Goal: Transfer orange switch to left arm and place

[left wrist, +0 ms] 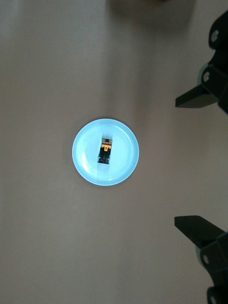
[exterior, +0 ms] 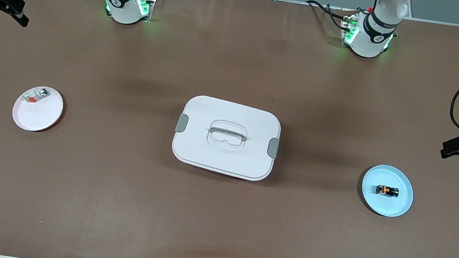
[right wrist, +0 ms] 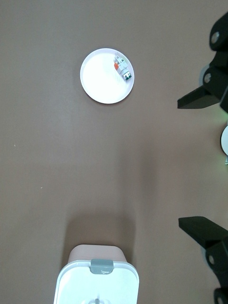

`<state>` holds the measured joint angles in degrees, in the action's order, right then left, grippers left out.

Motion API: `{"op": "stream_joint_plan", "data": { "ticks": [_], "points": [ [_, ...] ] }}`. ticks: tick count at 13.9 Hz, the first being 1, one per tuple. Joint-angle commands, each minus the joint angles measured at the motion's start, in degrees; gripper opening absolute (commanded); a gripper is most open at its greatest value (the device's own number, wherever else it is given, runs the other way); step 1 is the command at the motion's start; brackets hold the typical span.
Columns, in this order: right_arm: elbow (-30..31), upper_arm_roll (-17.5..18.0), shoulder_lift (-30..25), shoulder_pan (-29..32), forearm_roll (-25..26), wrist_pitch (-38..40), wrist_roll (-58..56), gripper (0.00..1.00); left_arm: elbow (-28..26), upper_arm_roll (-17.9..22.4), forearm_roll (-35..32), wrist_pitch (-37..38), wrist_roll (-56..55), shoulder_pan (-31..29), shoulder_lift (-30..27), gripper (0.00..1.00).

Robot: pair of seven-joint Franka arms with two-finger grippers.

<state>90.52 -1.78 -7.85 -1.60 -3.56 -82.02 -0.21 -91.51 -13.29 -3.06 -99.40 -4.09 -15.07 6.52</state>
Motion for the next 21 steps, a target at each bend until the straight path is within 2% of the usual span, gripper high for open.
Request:
{"op": "stream_joint_plan", "data": {
  "ticks": [1,4,9,10,13,15,16,21],
  "points": [
    [0.4,-0.2,-0.6,-0.3,-0.4,-0.2,1.1,1.00,1.2,0.4,1.7,1.8,1.2,-0.2,-1.2,1.00],
    [0.4,-0.2,-0.5,-0.3,-0.4,-0.4,1.1,1.00,1.2,0.1,1.7,2.3,0.9,-1.5,-1.7,1.00],
    [0.4,-0.2,-0.5,-0.4,-0.3,-0.6,1.1,1.00,1.2,0.7,1.5,2.6,0.7,-0.1,-1.6,1.00],
    [0.4,-0.2,-0.5,-0.4,-0.3,-0.7,1.1,1.00,1.2,2.8,1.4,2.6,0.7,1.7,-1.6,1.00],
    [0.7,-0.2,-0.5,-0.4,-0.2,-0.3,1.1,1.00,1.2,16.4,1.6,2.6,0.9,15.1,-1.7,1.00],
    [0.7,-0.2,-0.9,-0.4,-0.2,0.6,1.1,1.00,1.2,22.1,1.6,2.8,1.0,20.5,-1.7,1.00],
    [0.6,-0.2,-1.1,-0.3,-0.2,1.8,1.1,1.00,1.2,23.0,1.7,2.8,1.0,21.3,-1.7,1.00],
    [0.9,-0.2,-2.3,-0.3,-0.7,2.3,1.3,1.00,0.2,22.6,1.7,2.8,0.6,21.3,-4.3,1.00]
  ]
}}
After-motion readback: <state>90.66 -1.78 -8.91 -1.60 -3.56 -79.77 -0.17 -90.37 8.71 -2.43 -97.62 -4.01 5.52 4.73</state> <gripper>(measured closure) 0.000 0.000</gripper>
